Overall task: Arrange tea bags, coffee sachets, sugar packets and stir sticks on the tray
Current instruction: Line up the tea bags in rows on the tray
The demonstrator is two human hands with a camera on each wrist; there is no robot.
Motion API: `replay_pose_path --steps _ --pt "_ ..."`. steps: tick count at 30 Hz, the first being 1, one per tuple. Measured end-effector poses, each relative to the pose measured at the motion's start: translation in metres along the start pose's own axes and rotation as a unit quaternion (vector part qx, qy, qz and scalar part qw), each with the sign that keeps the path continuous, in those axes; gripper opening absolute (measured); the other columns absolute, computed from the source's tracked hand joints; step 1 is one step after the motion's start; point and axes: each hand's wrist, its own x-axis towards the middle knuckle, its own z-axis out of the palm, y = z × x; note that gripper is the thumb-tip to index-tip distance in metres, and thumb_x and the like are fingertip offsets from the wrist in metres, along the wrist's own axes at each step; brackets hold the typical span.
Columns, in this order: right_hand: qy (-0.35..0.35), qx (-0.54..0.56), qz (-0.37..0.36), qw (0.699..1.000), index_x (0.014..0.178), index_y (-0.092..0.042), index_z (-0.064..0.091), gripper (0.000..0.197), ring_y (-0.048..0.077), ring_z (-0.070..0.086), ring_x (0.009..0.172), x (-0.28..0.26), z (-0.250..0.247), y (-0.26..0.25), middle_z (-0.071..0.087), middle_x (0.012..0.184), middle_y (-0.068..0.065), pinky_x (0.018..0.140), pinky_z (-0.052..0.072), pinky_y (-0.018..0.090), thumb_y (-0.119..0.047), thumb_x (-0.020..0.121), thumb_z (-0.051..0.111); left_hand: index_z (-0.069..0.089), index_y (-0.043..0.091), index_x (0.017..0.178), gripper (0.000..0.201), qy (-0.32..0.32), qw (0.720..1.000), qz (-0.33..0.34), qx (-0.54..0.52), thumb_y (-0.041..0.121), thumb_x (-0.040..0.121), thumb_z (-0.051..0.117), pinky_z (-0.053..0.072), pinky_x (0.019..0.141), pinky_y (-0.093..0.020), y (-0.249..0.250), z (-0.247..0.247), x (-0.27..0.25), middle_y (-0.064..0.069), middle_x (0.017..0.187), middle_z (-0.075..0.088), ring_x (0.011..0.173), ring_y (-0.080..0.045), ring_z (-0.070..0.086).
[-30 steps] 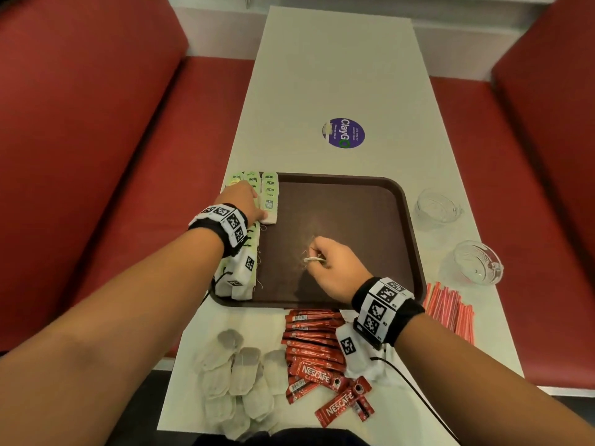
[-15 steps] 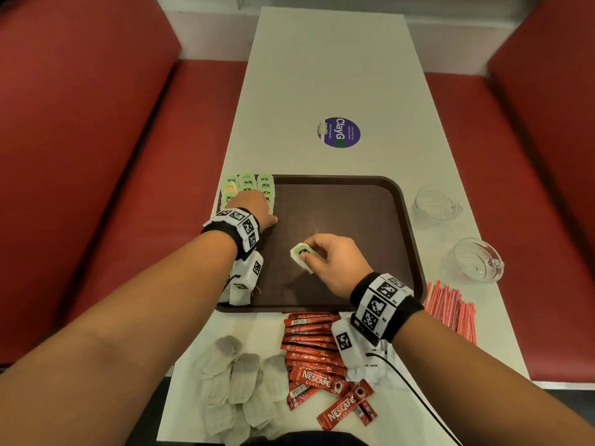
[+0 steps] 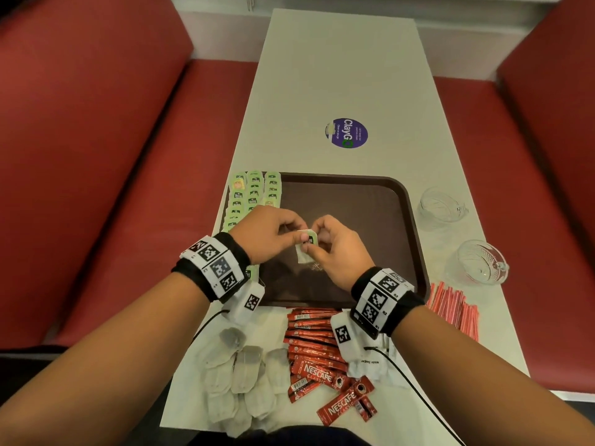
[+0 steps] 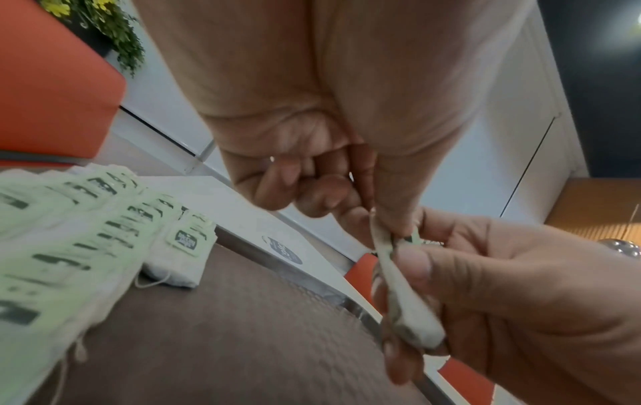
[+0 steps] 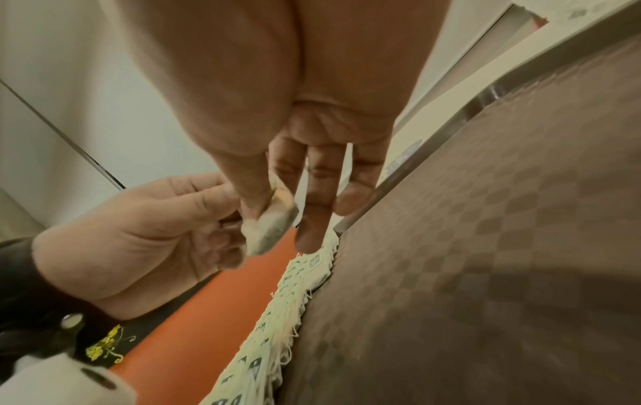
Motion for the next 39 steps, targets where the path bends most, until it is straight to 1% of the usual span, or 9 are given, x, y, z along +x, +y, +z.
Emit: replay_pose_path --steps 7,12,16,19,23,27,31,34,39 --pt "-0.018 -0.02 0.023 0.999 0.111 -0.031 0.048 0.036 0.007 0.067 0.081 -0.001 0.008 0.0 0.074 0.088 -0.012 0.079 0.055 0.031 -0.033 0.087 0.075 0.071 0.022 0.095 0.009 0.051 0.999 -0.005 0.004 0.028 0.095 0.064 0.046 0.073 -0.024 -0.01 -0.006 -0.009 0.007 0.081 0.067 0.075 -0.008 0.058" --pt "-0.174 -0.192 0.061 0.964 0.11 -0.028 0.062 0.028 0.009 0.064 0.092 -0.007 0.005 0.012 0.069 0.099 -0.013 0.084 0.051 0.027 -0.04 0.087 0.074 0.069 0.02 0.109 0.017 0.063 0.99 -0.09 0.087 0.029 0.099 0.059 0.051 0.087 -0.031 -0.043 -0.02 0.011 0.002 0.102 0.072 0.093 -0.016 0.065" --pt "-0.263 -0.263 0.076 0.925 0.111 -0.025 0.07 0.027 0.011 0.062 0.092 -0.017 0.004 0.018 0.069 0.099 -0.011 0.085 0.049 0.027 -0.038 0.087 0.073 0.068 0.018 0.119 0.024 0.01 0.978 -0.153 0.142 0.028 0.098 0.06 0.046 0.086 -0.026 -0.066 -0.018 0.033 0.0 0.117 0.069 0.099 -0.015 0.062" --pt "-0.263 -0.274 0.075 0.922 0.106 -0.027 0.074 0.02 0.01 0.063 0.093 -0.021 0.006 0.02 0.071 0.102 -0.01 0.084 0.048 0.026 -0.037 0.089 0.072 0.07 0.02 0.114 0.022 0.013 0.97 -0.176 0.164 0.031 0.098 0.061 0.046 0.082 -0.027 -0.069 -0.02 0.048 0.001 0.111 0.069 0.091 -0.013 0.058" --pt "-0.255 -0.282 0.072 0.922 0.099 -0.029 0.077 0.014 0.01 0.064 0.092 -0.022 0.009 0.021 0.072 0.101 -0.011 0.083 0.049 0.026 -0.036 0.089 0.071 0.071 0.025 0.104 0.016 0.03 0.961 -0.209 0.178 0.035 0.093 0.067 0.052 0.083 -0.032 -0.071 -0.022 0.063 0.001 0.106 0.07 0.092 -0.017 0.061" --pt "-0.254 -0.287 0.077 0.92 0.1 -0.029 0.076 0.015 0.01 0.064 0.093 -0.022 0.01 0.022 0.072 0.102 -0.011 0.085 0.051 0.028 -0.037 0.089 0.071 0.061 0.02 0.108 0.032 0.042 0.943 -0.23 0.236 0.045 0.09 0.067 0.048 0.076 -0.034 -0.065 -0.019 0.068 0.0 0.103 0.062 0.098 -0.024 0.06" --pt "-0.25 -0.287 0.073 0.922 0.099 -0.029 0.076 0.013 0.01 0.063 0.092 -0.024 0.009 0.02 0.071 0.101 -0.01 0.083 0.05 0.027 -0.037 0.09 0.07 0.059 0.011 0.094 0.05 -0.007 0.928 -0.237 0.286 0.06 0.086 0.061 0.045 0.064 -0.032 -0.06 -0.006 0.073 -0.002 0.088 0.061 0.08 -0.022 0.058" --pt "-0.245 -0.294 0.071 0.921 0.1 -0.029 0.075 0.013 0.012 0.063 0.094 -0.025 0.01 0.02 0.07 0.103 -0.01 0.082 0.049 0.027 -0.036 0.09 0.069 0.064 0.01 0.092 0.042 -0.036 0.925 -0.245 0.287 0.052 0.084 0.064 0.042 0.058 -0.03 -0.06 0.0 0.075 -0.003 0.076 0.059 0.067 -0.02 0.056" --pt "-0.243 -0.327 0.047 0.912 0.091 -0.028 0.063 0.01 0.015 0.06 0.087 -0.03 0.016 0.011 0.064 0.094 -0.009 0.076 0.046 0.028 -0.038 0.093 0.063 0.056 0.015 0.098 0.044 0.005 0.943 -0.209 0.257 0.058 0.088 0.059 0.047 0.066 -0.033 -0.036 -0.01 0.05 0.001 0.084 0.058 0.08 -0.022 0.057"
